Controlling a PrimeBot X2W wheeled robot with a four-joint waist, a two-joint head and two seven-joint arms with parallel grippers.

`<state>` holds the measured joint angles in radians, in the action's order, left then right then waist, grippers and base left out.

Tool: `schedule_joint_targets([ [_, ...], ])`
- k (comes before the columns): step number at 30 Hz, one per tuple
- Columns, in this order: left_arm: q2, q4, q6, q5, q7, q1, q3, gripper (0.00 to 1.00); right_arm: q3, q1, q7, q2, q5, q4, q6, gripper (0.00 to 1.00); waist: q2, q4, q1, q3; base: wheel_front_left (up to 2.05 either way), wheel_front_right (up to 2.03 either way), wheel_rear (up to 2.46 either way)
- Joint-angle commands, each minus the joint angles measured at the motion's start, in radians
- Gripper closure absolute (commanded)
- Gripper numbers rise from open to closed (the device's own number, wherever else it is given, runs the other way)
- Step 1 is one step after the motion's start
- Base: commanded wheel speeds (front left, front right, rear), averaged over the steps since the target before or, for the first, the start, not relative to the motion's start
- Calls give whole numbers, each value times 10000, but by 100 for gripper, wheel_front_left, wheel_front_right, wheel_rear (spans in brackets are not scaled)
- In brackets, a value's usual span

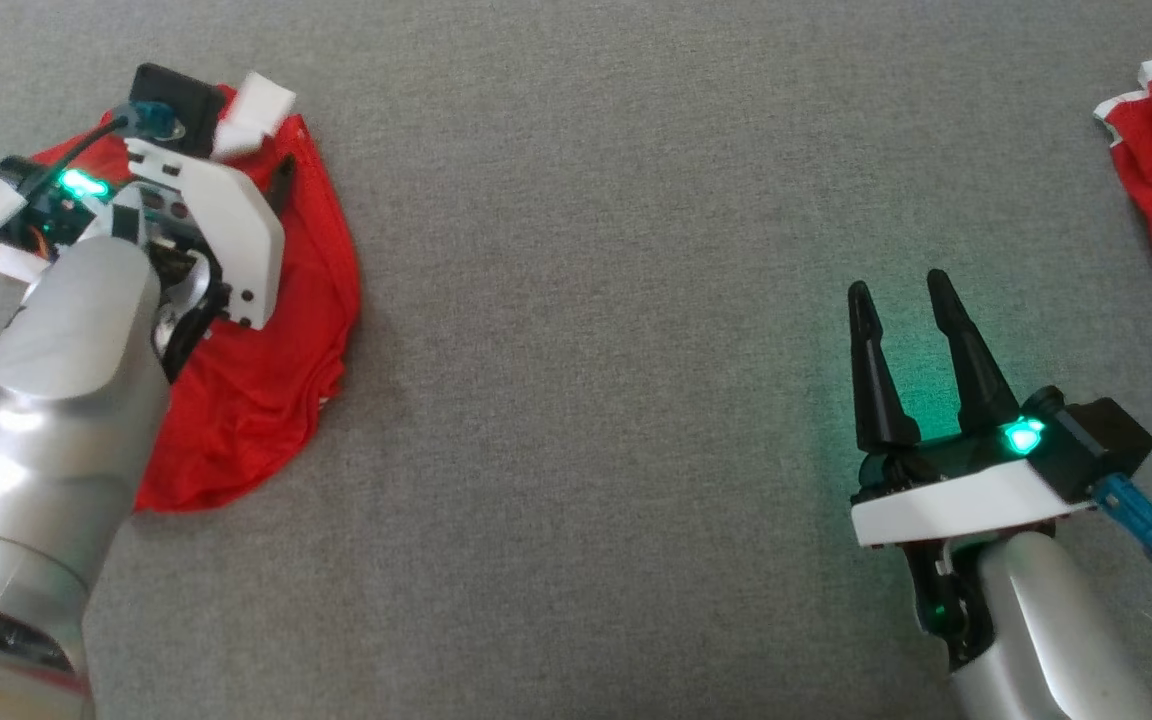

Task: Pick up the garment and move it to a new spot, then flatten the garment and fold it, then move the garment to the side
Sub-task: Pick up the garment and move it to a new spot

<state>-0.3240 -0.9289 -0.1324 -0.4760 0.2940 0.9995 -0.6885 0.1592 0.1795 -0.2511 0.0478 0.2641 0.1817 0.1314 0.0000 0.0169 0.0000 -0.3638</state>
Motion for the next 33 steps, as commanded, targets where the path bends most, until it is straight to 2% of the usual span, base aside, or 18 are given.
schedule_joint_targets([
  [1, -442, 315, 18, -191, -127, 466, 105, 100, 190, 233, -107, 24, 14, -251, -7, 0, 0, -13, 0, 19, 0, 0, 0],
  [6, -520, 717, 18, -679, -1085, 584, -376, 100, 148, 261, -107, 24, 19, -87, -7, 0, 0, -5, 0, 252, 0, 0, 0],
  [18, -609, 2596, 18, -834, -4908, 1384, -1416, 100, -42, 46, -107, 24, 283, 100, -7, 0, 0, 280, 0, 1445, 0, 0, 0],
  [23, -473, 3250, 20, -804, -5378, 1701, -1255, 100, -97, -72, -107, 24, 461, 132, -7, 0, 0, 525, 0, 1860, 0, 0, 0],
  [33, -315, 4158, 290, -886, -5441, 1828, -1040, 100, 30, -116, -107, 24, 765, 53, -7, 0, 0, 1298, 0, 2053, 0, 0, 0],
])
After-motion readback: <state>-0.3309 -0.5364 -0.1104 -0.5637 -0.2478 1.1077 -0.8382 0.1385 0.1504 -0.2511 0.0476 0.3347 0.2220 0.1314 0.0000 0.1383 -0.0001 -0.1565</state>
